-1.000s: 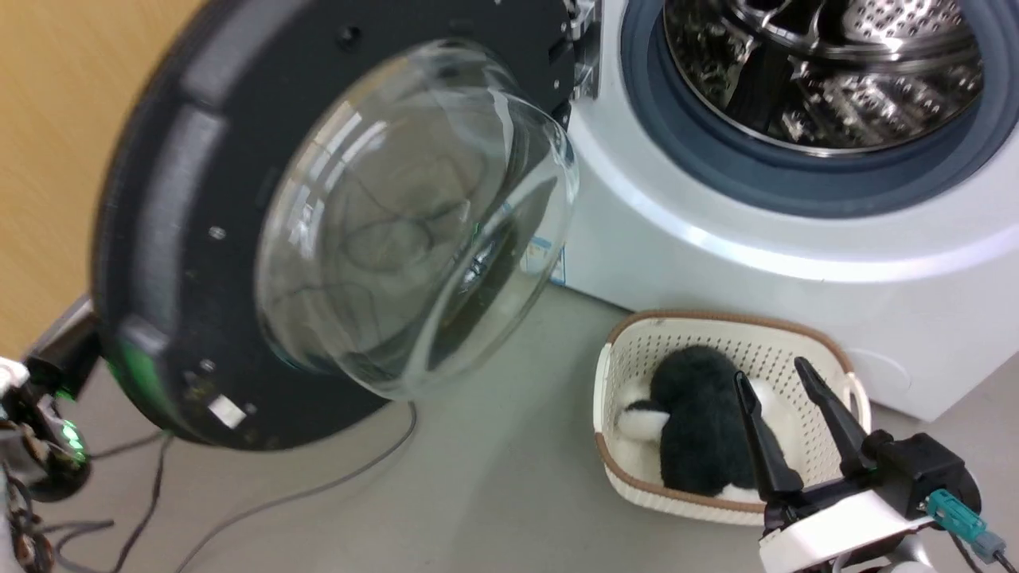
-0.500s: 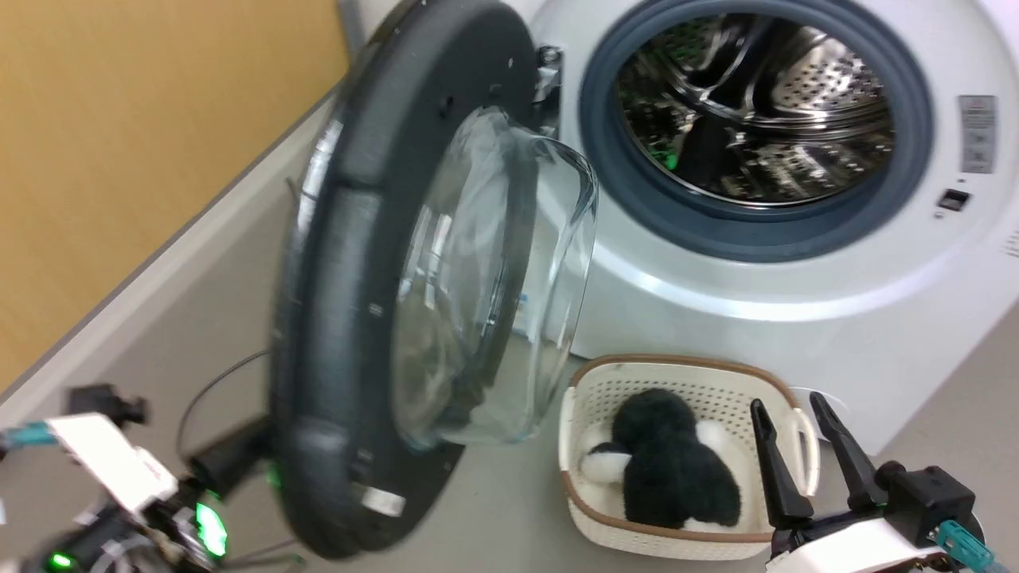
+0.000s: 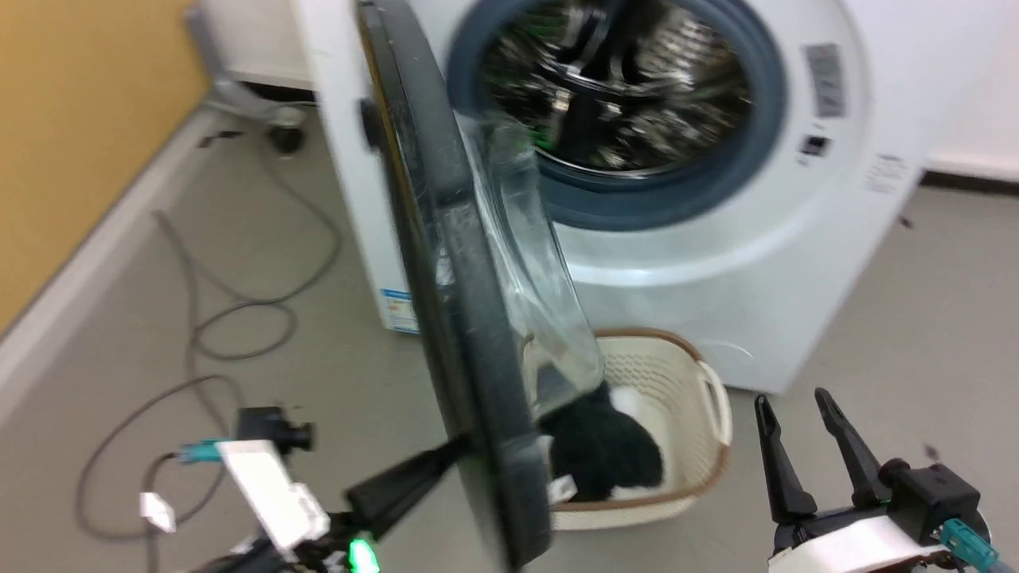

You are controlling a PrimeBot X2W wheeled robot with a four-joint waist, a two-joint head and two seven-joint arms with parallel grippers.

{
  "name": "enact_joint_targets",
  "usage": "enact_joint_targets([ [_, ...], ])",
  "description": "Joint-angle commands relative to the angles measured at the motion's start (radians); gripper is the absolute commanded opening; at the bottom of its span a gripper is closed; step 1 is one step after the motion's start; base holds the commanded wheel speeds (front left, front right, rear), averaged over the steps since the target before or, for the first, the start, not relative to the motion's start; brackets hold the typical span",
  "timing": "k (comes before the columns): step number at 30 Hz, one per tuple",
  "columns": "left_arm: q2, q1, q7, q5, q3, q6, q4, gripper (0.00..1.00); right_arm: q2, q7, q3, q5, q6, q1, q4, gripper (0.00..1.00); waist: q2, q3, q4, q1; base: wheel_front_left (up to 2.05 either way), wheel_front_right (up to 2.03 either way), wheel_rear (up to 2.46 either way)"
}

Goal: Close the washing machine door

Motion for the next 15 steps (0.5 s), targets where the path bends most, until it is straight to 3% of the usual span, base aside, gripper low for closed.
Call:
enact_joint_targets([
  [1,-0.004,0.006,-0.007,-0.007,-0.017,-0.007,0.004,0.0,0.0,0.0,-0.002,-0.006,0.001,-0.01,-0.007,1.0,-0.0001,0.036,-0.061,0.0001,0.0,0.0,0.0],
  [9,-0.005,-0.093,-0.196,-0.032,-0.14,-0.068,0.107,0.0,0.003,0.0,-0.012,-0.012,0.001,-0.036,-0.02,1.0,-0.0001,0.119,-0.241,0.0001,0.0,0.0,0.0],
  [15,-0.005,-0.223,-0.33,-0.07,-0.176,-0.101,0.204,0.0,0.011,-0.008,-0.014,-0.008,0.001,-0.053,-0.019,1.0,-0.0001,0.173,-0.363,0.0001,0.0,0.0,0.0],
])
